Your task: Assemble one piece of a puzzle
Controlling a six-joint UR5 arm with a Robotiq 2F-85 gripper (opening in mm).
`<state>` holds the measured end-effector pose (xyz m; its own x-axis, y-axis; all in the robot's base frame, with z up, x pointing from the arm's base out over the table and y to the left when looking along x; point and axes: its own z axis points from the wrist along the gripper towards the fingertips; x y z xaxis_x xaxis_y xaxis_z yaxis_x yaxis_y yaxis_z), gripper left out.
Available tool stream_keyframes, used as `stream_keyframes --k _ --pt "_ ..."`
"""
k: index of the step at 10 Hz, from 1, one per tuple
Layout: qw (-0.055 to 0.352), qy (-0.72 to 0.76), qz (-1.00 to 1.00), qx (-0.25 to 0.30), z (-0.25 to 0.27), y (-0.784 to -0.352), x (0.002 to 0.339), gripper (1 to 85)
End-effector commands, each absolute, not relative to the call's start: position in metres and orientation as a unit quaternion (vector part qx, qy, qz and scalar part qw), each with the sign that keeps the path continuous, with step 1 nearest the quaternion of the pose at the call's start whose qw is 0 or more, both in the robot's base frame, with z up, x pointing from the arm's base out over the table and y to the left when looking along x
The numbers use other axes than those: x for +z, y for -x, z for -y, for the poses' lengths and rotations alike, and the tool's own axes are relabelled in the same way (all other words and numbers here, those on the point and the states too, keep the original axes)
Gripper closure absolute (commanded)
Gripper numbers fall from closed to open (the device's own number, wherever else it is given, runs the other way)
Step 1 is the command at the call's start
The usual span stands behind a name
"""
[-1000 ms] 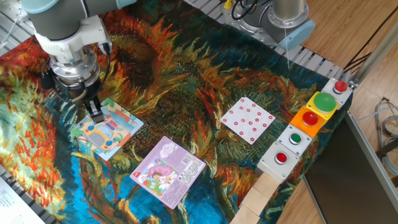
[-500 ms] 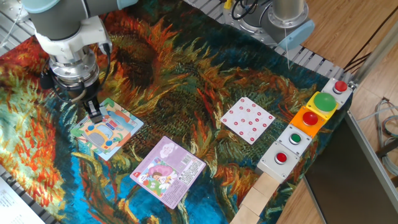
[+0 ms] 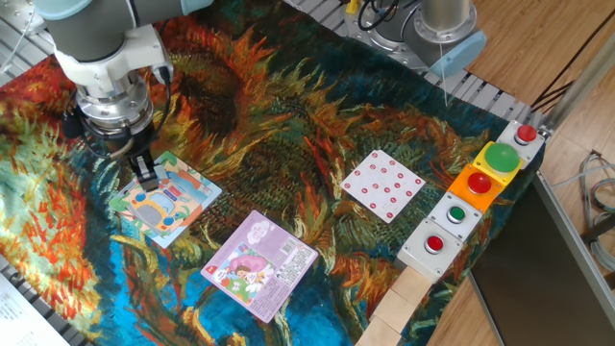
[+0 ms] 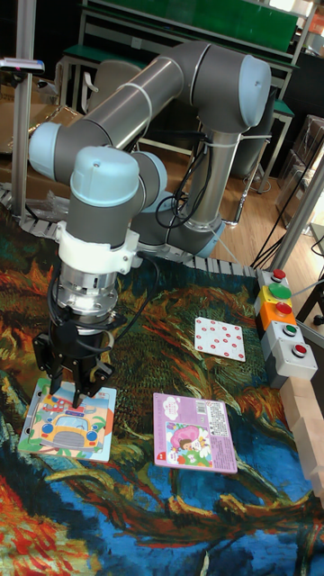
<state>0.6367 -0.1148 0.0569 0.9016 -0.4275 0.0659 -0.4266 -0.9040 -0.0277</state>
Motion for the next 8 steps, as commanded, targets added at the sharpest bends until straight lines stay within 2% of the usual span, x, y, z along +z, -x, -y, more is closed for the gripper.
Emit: stream_keyframes --k 1,8 --pt "0.015 0.972 -0.232 -0.03 0.1114 -0.6351 0.0579 84.3" --pt "0.01 0.97 -0.241 -0.026 0.1134 -0.6323 0.0577 84.3"
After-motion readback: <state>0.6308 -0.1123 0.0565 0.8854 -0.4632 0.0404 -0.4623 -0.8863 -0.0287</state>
